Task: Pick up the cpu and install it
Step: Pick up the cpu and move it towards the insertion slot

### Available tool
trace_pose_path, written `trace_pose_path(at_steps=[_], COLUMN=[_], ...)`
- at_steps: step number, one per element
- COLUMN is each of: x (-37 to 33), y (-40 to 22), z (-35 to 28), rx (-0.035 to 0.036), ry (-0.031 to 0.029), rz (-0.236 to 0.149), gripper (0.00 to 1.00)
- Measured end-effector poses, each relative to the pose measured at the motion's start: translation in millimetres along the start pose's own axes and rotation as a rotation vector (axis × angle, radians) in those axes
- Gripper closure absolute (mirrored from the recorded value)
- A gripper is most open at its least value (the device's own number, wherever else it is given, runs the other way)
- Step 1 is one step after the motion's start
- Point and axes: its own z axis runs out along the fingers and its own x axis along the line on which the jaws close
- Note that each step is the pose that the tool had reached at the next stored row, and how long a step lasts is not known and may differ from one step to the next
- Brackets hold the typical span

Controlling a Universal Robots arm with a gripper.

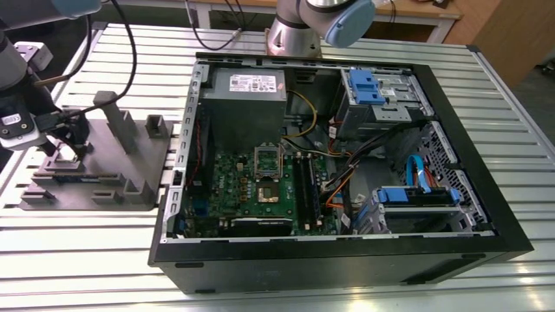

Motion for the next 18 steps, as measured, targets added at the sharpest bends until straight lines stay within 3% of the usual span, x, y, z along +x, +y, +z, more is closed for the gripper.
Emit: trace_pose_path(at_steps=[18], x=[2.6], y=[-0.2], z=[8.4], rx=[-0.003], ry=[0.0], rz=[0.0], gripper=[0.41])
